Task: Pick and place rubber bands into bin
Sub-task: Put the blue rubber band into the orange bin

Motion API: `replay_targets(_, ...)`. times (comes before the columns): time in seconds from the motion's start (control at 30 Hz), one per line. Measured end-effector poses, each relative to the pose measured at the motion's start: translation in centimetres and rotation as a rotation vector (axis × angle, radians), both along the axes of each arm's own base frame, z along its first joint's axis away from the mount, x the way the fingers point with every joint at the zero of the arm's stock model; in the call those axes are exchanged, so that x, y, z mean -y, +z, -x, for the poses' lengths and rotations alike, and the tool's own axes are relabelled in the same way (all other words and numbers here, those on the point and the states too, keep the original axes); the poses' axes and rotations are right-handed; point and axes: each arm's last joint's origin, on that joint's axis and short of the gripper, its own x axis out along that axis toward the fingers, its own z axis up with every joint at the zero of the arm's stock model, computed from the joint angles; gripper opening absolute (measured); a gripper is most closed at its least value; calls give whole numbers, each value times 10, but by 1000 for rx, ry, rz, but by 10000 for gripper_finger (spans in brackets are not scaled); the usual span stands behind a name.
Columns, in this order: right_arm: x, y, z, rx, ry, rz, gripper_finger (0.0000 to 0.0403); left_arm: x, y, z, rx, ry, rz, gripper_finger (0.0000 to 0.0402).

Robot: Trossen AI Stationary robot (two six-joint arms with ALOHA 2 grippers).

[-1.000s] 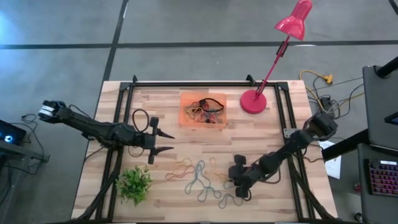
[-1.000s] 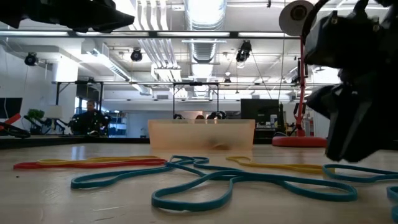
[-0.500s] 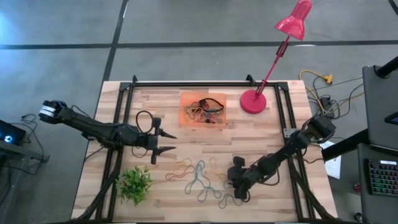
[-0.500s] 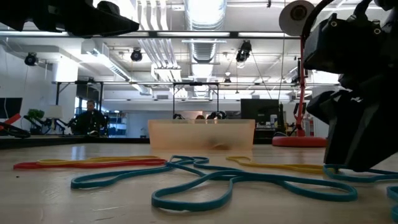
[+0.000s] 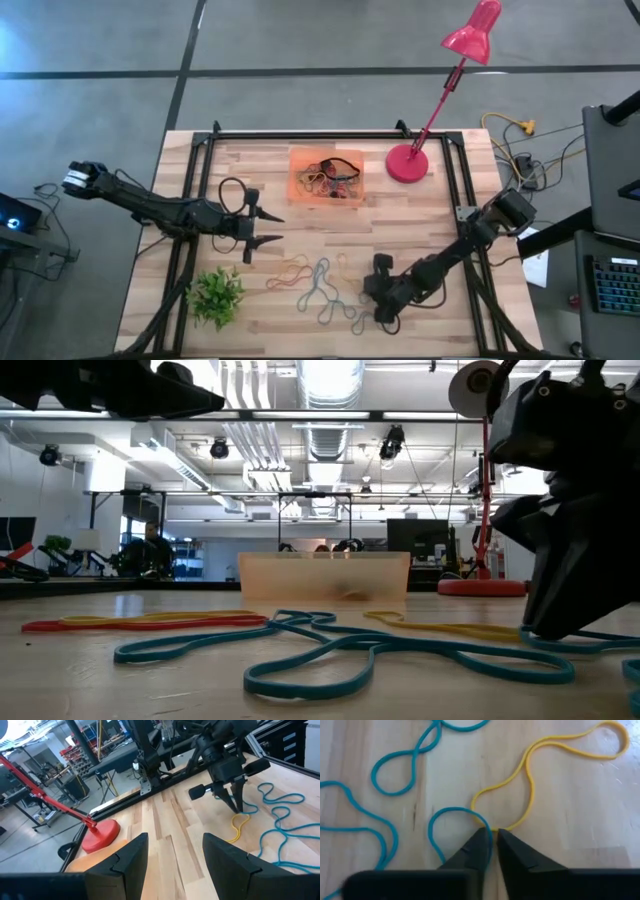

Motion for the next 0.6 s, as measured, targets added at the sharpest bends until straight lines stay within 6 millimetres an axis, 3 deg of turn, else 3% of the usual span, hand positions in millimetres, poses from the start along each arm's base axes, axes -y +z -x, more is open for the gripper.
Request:
replay_targets(0.33, 1, 16, -1, 18, 35, 121, 8, 0, 1, 0, 6, 0, 2, 173)
replay_targets(0.6, 3, 50, -6, 26, 4, 324, 8, 0, 2, 0, 19, 0, 8, 173)
